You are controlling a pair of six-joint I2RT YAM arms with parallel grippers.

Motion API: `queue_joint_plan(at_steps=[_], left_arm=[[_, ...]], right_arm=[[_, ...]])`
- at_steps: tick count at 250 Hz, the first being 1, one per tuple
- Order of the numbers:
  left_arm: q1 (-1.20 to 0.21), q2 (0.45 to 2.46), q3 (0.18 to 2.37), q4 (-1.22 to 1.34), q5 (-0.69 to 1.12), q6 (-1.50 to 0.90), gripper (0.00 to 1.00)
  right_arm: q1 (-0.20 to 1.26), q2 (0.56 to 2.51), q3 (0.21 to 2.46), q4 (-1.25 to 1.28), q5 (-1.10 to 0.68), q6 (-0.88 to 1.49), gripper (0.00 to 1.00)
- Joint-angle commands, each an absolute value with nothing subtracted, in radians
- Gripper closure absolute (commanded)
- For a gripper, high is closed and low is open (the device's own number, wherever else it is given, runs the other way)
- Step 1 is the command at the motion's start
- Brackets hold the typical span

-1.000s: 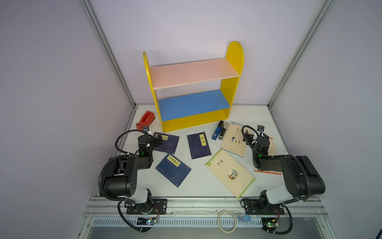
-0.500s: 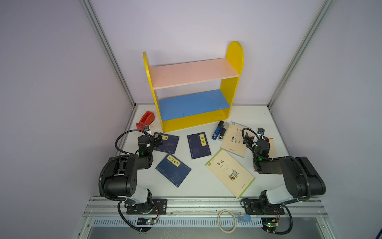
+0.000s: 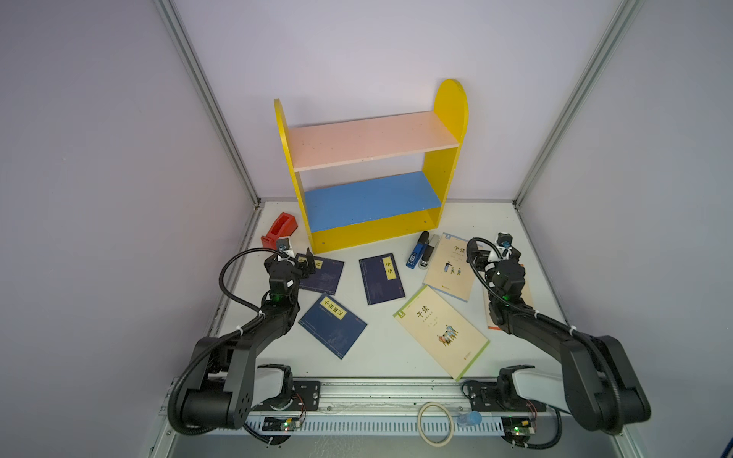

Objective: Stacking books/files
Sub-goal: Move the bookshelf to the top-center of the table.

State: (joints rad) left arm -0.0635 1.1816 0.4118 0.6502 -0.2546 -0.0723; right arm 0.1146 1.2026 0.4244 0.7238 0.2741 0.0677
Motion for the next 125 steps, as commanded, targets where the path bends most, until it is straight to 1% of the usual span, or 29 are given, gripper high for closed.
queue_joint_plan(at_steps=[1, 11, 30, 61, 73, 89, 106, 125], left_arm=[[-0.069, 1.087, 0.485, 0.344, -0.27, -0.148, 0.0], [-0.076, 1.043, 0.503, 0.287, -0.254, -0.163, 0.0], [-0.086, 0.95, 0.531, 0.186, -0.226, -0.203, 0.0], [-0.087, 0.821, 0.605, 0.005, -0.164, -0.258, 0.0], [-0.087, 0.788, 0.632, -0.049, -0.154, -0.27, 0.0], [-0.087, 0.752, 0.657, -0.103, -0.153, -0.285, 0.0], [-0.087, 0.723, 0.679, -0.174, -0.235, -0.373, 0.0], [-0.086, 0.718, 0.727, -0.393, -0.435, -0.58, 0.0]], right_arm=[[0.119, 1.095, 0.486, 0.562, 0.24, 0.182, 0.01], [0.119, 1.055, 0.517, 0.513, 0.19, 0.21, 0.01], [0.117, 1.012, 0.6, 0.367, 0.163, 0.266, 0.01], [0.114, 1.012, 0.729, 0.165, 0.087, 0.291, 0.01], [0.112, 1.008, 0.745, 0.147, 0.034, 0.292, 0.01], [0.111, 0.98, 0.713, 0.224, -0.028, 0.298, 0.01], [0.111, 0.934, 0.666, 0.302, -0.006, 0.352, 0.01], [0.106, 0.896, 0.63, 0.349, 0.092, 0.416, 0.01]])
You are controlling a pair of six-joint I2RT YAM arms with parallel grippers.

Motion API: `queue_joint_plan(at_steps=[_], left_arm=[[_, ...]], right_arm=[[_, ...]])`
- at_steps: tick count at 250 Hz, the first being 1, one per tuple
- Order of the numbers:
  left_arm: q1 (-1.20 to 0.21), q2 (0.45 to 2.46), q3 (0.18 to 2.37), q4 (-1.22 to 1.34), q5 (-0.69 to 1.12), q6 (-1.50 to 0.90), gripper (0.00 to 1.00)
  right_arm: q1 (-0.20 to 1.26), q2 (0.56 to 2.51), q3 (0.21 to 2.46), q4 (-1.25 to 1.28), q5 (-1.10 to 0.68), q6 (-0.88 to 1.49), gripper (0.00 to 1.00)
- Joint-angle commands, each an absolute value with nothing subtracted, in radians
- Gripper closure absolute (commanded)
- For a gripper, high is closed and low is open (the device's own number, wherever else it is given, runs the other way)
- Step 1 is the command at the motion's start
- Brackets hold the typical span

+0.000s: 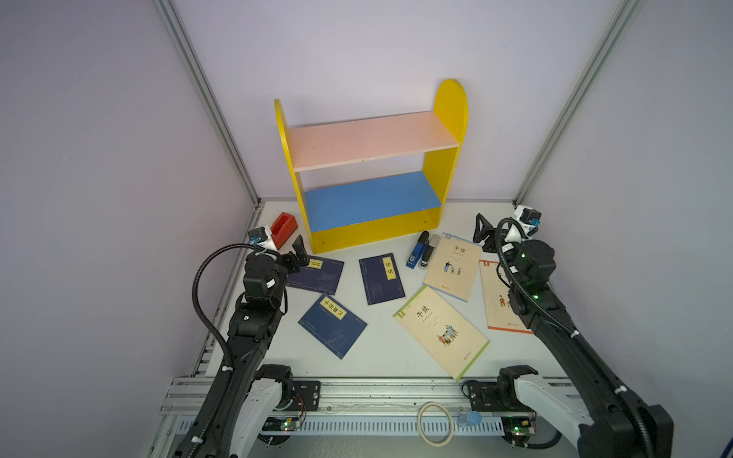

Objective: Stacking books/files
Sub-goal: Move the bookshelf to the top-center of the table.

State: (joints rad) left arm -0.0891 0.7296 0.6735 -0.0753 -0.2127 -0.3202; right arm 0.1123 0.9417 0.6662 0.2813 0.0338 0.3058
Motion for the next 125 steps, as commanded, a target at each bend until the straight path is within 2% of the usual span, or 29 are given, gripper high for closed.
queue_joint_plan(at_steps=[1, 18, 50, 81, 125], left_arm=[[-0.086, 0.718, 0.729, -0.402, -0.444, -0.587, 0.0], [-0.068, 0.718, 0.721, -0.455, -0.463, -0.617, 0.0], [0.014, 0.699, 0.648, -0.327, -0.108, -0.504, 0.0], [0.028, 0.694, 0.611, -0.309, -0.068, -0.497, 0.0], [0.031, 0.66, 0.554, -0.26, -0.041, -0.456, 0.0]], right_arm=[[0.106, 0.895, 0.631, 0.347, 0.096, 0.418, 0.01], [0.1, 0.908, 0.671, 0.297, 0.105, 0.403, 0.01], [0.101, 0.984, 0.695, 0.353, 0.012, 0.336, 0.01], [0.101, 1.059, 0.686, 0.492, -0.077, 0.271, 0.01], [0.101, 1.188, 0.769, 0.522, -0.057, 0.185, 0.01]])
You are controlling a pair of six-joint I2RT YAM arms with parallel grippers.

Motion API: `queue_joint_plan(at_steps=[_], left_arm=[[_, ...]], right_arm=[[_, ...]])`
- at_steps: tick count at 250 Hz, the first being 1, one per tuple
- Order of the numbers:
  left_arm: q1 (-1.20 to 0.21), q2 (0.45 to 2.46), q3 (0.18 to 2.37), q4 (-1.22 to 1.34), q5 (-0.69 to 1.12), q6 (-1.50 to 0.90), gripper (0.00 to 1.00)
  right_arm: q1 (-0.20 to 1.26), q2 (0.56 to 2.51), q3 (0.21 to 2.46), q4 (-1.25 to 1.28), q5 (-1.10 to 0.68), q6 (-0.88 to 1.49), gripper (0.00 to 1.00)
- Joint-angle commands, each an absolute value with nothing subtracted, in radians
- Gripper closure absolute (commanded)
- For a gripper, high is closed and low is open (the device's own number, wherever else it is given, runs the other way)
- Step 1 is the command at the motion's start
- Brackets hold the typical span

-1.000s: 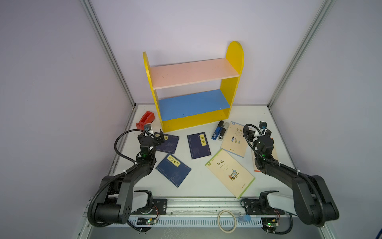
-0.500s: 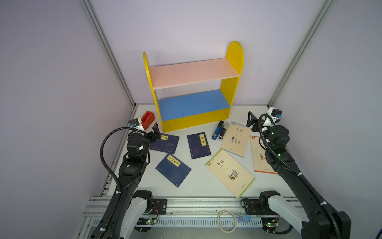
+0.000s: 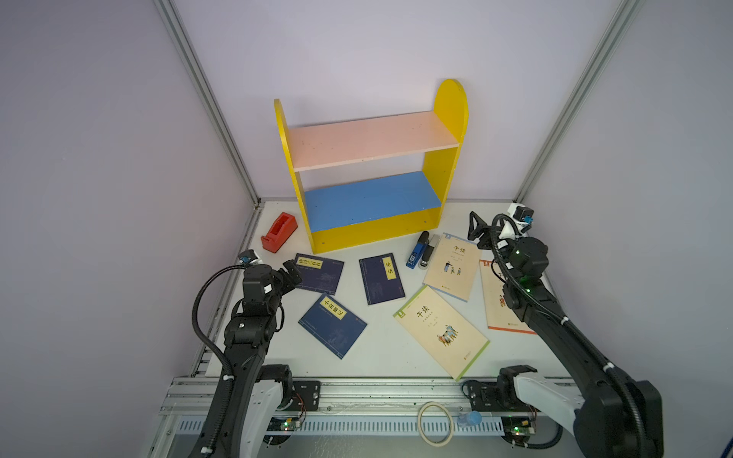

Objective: Stacking books/files
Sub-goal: Move the bookshelf to the top-center of the table.

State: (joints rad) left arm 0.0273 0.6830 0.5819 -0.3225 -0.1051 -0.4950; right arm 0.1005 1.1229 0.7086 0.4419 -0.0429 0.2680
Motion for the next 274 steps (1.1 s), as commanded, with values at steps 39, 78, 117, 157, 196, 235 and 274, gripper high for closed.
queue_joint_plan(at_steps=[39, 78, 117, 157, 196, 235, 274], left_arm=[[0.034, 0.583, 0.509, -0.234, -0.042, -0.464, 0.0], [0.042, 0.548, 0.473, -0.223, -0.09, -0.506, 0.0], [0.09, 0.583, 0.498, -0.257, 0.067, -0.528, 0.0], [0.092, 0.598, 0.523, -0.26, 0.151, -0.523, 0.0], [0.092, 0.591, 0.559, -0.299, 0.186, -0.517, 0.0], [0.09, 0.556, 0.58, -0.333, 0.217, -0.533, 0.0], [0.09, 0.504, 0.588, -0.353, 0.223, -0.559, 0.0]], right_arm=[[0.101, 1.349, 0.903, 0.474, -0.093, 0.106, 0.07], [0.1, 1.48, 1.023, 0.451, -0.12, 0.052, 0.11], [0.101, 1.606, 1.163, 0.392, -0.176, 0.015, 0.11], [0.101, 1.731, 1.282, 0.384, -0.303, 0.007, 0.16], [0.101, 1.826, 1.348, 0.466, -0.344, 0.003, 0.19], [0.099, 1.919, 1.414, 0.517, -0.33, -0.003, 0.24], [0.096, 1.998, 1.473, 0.553, -0.307, 0.001, 0.27]])
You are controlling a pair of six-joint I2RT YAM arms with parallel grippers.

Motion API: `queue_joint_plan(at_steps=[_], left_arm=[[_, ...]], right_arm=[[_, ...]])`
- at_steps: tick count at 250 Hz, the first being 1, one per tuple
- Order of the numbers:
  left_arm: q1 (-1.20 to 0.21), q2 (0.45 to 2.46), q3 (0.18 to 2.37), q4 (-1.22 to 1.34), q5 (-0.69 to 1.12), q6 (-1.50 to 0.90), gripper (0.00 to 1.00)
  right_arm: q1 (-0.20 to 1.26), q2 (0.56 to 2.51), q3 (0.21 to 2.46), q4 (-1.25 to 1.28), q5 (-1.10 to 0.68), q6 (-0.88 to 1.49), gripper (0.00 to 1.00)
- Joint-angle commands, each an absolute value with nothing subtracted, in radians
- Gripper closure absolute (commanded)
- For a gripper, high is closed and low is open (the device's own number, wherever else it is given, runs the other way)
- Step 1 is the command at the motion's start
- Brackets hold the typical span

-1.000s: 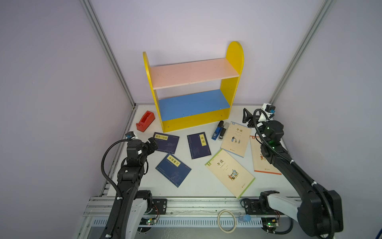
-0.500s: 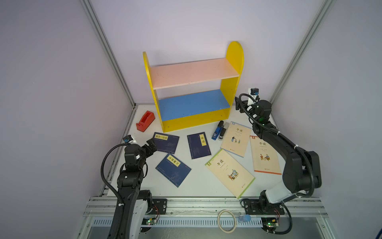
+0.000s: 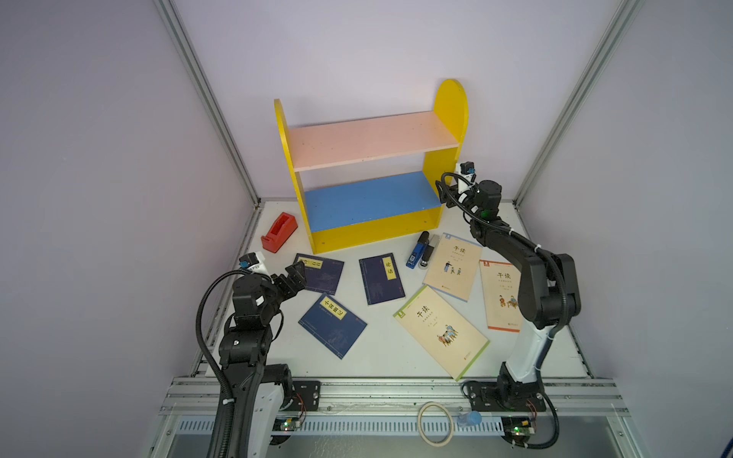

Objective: Stacking books/files
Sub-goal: Move the bookshelf to the top-center of the table.

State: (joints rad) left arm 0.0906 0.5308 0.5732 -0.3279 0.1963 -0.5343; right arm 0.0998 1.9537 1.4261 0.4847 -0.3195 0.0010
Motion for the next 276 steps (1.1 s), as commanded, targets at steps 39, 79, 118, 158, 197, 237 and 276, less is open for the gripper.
queue_joint_plan(at_steps=[39, 79, 118, 158, 197, 237, 276], left_arm=[[0.089, 0.47, 0.61, -0.383, 0.234, -0.566, 0.0], [0.089, 0.45, 0.622, -0.402, 0.235, -0.568, 0.0], [0.089, 0.446, 0.629, -0.403, 0.251, -0.573, 0.0], [0.089, 0.44, 0.632, -0.41, 0.256, -0.578, 0.0], [0.089, 0.429, 0.632, -0.413, 0.251, -0.583, 0.0], [0.088, 0.422, 0.635, -0.425, 0.25, -0.584, 0.0], [0.088, 0.415, 0.637, -0.427, 0.248, -0.587, 0.0]], right_arm=[[0.092, 2.038, 1.514, 0.563, -0.314, 0.01, 0.43], [0.092, 2.044, 1.516, 0.584, -0.331, 0.013, 0.57], [0.091, 2.053, 1.526, 0.584, -0.347, 0.011, 0.62], [0.089, 2.059, 1.535, 0.589, -0.368, 0.016, 0.7], [0.089, 2.082, 1.566, 0.583, -0.385, 0.03, 0.71], [0.088, 2.094, 1.577, 0.606, -0.398, 0.06, 0.72], [0.089, 2.108, 1.598, 0.594, -0.429, 0.094, 0.82]])
